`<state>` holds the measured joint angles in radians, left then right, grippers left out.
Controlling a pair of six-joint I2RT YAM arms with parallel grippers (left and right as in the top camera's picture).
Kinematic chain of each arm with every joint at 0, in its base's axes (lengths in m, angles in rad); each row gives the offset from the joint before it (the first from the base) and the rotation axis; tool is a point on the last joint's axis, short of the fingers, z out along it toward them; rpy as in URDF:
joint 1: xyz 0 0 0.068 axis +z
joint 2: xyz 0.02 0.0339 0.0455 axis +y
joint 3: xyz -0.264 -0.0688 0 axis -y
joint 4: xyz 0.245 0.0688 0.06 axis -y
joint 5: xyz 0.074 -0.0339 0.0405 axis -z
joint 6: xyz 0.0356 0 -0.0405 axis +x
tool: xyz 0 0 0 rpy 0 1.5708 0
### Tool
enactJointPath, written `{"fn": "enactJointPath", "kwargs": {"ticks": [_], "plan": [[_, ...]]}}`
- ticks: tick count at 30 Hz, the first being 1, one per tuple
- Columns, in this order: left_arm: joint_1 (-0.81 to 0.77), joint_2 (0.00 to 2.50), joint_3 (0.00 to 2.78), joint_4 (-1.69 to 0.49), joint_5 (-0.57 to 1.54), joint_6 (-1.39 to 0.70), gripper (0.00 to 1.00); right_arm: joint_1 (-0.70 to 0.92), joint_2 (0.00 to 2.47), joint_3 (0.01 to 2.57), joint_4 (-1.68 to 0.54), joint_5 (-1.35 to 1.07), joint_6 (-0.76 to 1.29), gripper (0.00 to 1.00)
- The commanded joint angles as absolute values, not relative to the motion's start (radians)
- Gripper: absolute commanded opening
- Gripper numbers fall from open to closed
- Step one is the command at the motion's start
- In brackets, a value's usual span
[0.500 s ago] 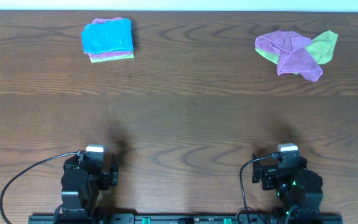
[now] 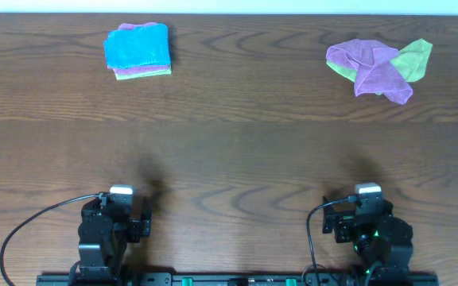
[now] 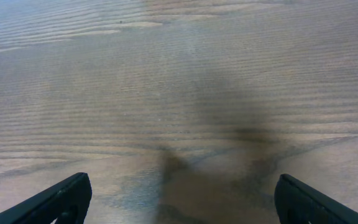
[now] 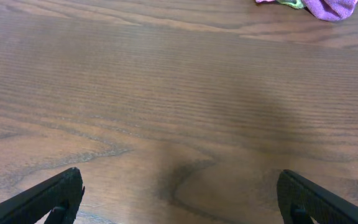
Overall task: Fold the cloth
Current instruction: 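Move the right gripper toward the crumpled purple towel at top right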
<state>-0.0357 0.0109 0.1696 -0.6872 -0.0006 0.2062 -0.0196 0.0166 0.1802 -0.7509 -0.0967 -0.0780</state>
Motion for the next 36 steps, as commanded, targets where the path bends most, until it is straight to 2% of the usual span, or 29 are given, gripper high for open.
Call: {"fn": "enactJointPath", "kwargs": {"ticks": [1,26,32,36], "plan": [[-0.039,0.004,0.158,-0.693,-0.008,0.194,0.95,-0.026,0.006,0.164,-0.752,-0.094,-0.091,0.99],[-0.039,0.004,0.158,-0.693,-0.008,0.195,0.95,-0.026,0.006,0.164,-0.752,-0.094,-0.091,0.99],[-0.039,0.004,0.158,-0.693,-0.008,0.194,0.95,-0.039,0.041,0.205,-0.693,-0.085,0.046,0.99],[-0.039,0.004,0.158,-0.693,-0.008,0.194,0.95,-0.068,0.215,0.344,-0.684,-0.075,0.108,0.99]]}}
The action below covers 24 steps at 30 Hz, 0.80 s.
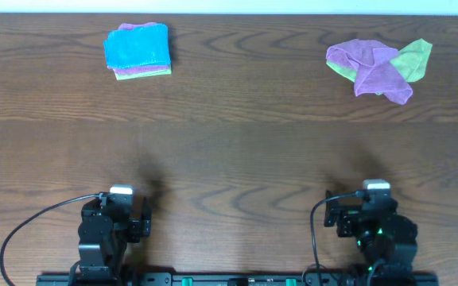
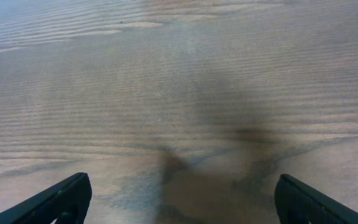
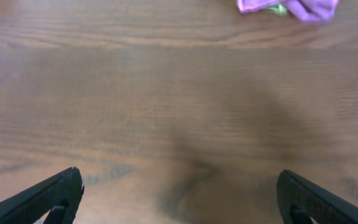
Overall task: Fold the cloth
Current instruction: 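Move the right gripper toward the crumpled purple towel at top right, then lower the right gripper and grasp the purple towel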
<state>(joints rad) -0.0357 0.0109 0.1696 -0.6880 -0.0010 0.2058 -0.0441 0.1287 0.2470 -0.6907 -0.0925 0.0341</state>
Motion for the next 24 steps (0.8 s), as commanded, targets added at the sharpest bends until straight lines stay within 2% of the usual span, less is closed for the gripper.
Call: {"fn": "enactJointPath", "kwargs": {"ticks": [1,12,24], "plan": [[-0.039,0.004,0.158,-0.693,-0.008,0.194,0.95,-0.077,0.279,0.393,-0.688,-0.075,0.113,0.99],[-0.039,0.004,0.158,-0.693,-0.008,0.195,0.95,-0.107,1.057,1.023,-0.808,-0.075,0.164,0.99],[-0.039,0.004,0.158,-0.693,-0.008,0.194,0.95,-0.141,1.662,1.535,-0.848,-0.074,0.133,0.99]]}}
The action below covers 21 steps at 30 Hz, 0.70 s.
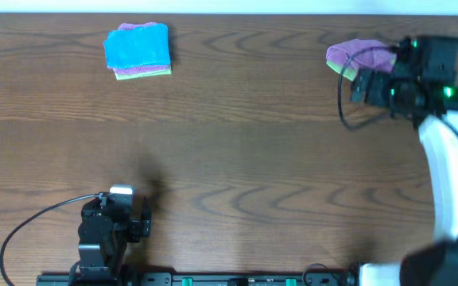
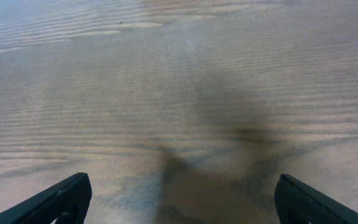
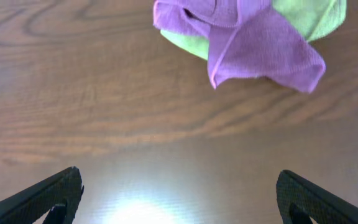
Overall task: Fold the cloth
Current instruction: 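Lower the right gripper and grasp the purple towel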
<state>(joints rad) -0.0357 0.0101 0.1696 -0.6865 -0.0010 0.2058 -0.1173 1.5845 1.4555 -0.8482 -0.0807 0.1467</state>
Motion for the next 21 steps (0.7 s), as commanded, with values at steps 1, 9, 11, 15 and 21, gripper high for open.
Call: {"fn": "enactJointPath", "kwargs": {"ticks": [1,9,11,15,21], "plan": [[-0.039,0.004,0.158,-0.693,-0.008,0.194,0.95,-0.148,1.7,1.565,-0.842,-0.074,0.132,0.99],[-0.039,0.004,0.158,-0.693,-0.008,0.194,0.95,-0.17,1.862,1.64,-0.701,-0.075,0.115,0.99],[-0.039,0.004,0.158,-0.693,-0.008,0.194,0.95,-0.17,1.875,1.64,-0.671,-0.044,0.115,0.99],[-0.039,0.004,0.158,-0.693,-0.008,0.194,0.95,-0.172,1.903,1.639,-0.648,-0.007,0.115,0.99],[-0.039,0.004,0.158,-0.693,-0.008,0.195,0.95,-0.173,1.991,1.639,-0.504,-0.019,0.089,0.99]]}}
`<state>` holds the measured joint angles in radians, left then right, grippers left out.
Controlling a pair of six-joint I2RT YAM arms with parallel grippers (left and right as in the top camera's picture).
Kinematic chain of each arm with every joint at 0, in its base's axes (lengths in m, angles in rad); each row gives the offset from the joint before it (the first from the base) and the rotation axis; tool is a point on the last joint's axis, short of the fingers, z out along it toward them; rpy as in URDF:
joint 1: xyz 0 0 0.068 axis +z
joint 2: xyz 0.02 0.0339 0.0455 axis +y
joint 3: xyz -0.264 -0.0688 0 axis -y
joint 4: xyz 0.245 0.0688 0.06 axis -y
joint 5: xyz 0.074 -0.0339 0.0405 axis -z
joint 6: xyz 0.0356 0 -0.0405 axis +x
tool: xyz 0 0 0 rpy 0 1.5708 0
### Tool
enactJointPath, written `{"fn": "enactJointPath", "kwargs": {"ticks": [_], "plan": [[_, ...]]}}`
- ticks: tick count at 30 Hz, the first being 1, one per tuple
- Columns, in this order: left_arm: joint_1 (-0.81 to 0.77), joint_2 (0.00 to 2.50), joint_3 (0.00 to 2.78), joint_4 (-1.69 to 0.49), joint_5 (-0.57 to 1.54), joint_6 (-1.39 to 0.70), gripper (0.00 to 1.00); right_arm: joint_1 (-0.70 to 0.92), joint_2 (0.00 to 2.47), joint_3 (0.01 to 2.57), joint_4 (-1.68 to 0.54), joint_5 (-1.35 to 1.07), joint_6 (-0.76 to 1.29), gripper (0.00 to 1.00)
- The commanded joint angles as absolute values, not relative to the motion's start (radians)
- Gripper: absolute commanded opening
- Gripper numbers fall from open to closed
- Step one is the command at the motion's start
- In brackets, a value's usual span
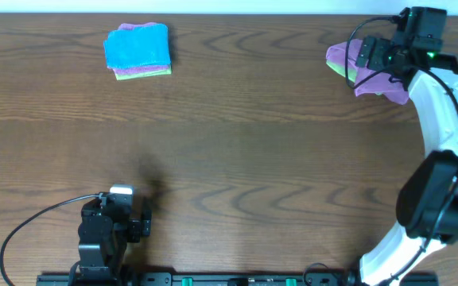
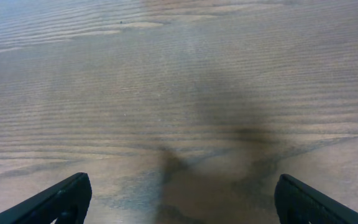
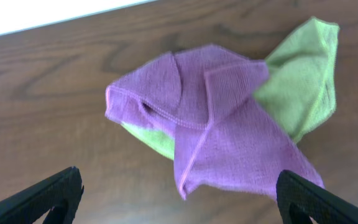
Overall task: Fold the cloth
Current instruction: 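Lower the right gripper and grasp the purple towel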
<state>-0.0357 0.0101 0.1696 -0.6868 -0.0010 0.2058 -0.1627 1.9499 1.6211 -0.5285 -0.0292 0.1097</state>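
A crumpled purple cloth (image 3: 219, 134) lies over a green cloth (image 3: 303, 78) at the table's far right (image 1: 372, 75). My right gripper (image 3: 179, 210) hangs open just above their near edge, with one fingertip at each lower corner of the wrist view and nothing between them. In the overhead view the right arm (image 1: 440, 103) reaches out to the pile and partly covers it. My left gripper (image 2: 180, 205) is open over bare wood at the front left, holding nothing.
A folded stack with a blue cloth (image 1: 137, 46) on top, pink and green beneath, sits at the far left. The table's far edge (image 3: 55, 22) runs just behind the crumpled pile. The left arm (image 1: 104, 229) rests by the front edge.
My right gripper has moved a little farther out over the crumpled pile, which now fills the middle of its wrist view. The cloths lie as before. The left arm has not moved.
Both arms rested open at the front edge. Then the right wrist had turned slightly toward the far-right cloths. Later the right arm was stretched out beside the pile, and now its open gripper hangs over it. No cloth has moved.
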Motion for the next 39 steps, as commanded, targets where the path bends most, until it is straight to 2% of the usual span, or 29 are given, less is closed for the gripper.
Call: {"fn": "enactJointPath", "kwargs": {"ticks": [1,13,24,27,31,33,35,36,39], "plan": [[-0.039,0.004,0.158,-0.693,-0.008,0.194,0.95,-0.173,2.004,1.639,-0.48,-0.019,0.089,0.98],[-0.039,0.004,0.158,-0.693,-0.008,0.194,0.95,-0.186,2.195,1.639,-0.224,-0.019,0.12,0.89],[-0.039,0.004,0.158,-0.693,-0.008,0.194,0.95,-0.204,2.279,1.639,-0.158,-0.019,0.169,0.82],[-0.039,0.004,0.158,-0.693,-0.008,0.194,0.95,-0.204,2.285,1.639,-0.157,-0.02,0.173,0.64],[-0.039,0.004,0.158,-0.693,-0.008,0.195,0.95,-0.204,2.296,1.639,-0.167,-0.027,0.179,0.62],[-0.039,0.004,0.158,-0.693,-0.008,0.195,0.95,-0.204,2.306,1.639,-0.169,-0.027,0.179,0.57],[-0.039,0.004,0.158,-0.693,-0.008,0.194,0.95,-0.204,2.318,1.639,-0.171,-0.034,0.18,0.49],[-0.039,0.004,0.158,-0.693,-0.008,0.195,0.95,-0.204,2.321,1.639,-0.173,-0.035,0.184,0.41],[-0.039,0.004,0.158,-0.693,-0.008,0.194,0.95,-0.204,2.32,1.639,-0.171,-0.034,0.186,0.08]]}}
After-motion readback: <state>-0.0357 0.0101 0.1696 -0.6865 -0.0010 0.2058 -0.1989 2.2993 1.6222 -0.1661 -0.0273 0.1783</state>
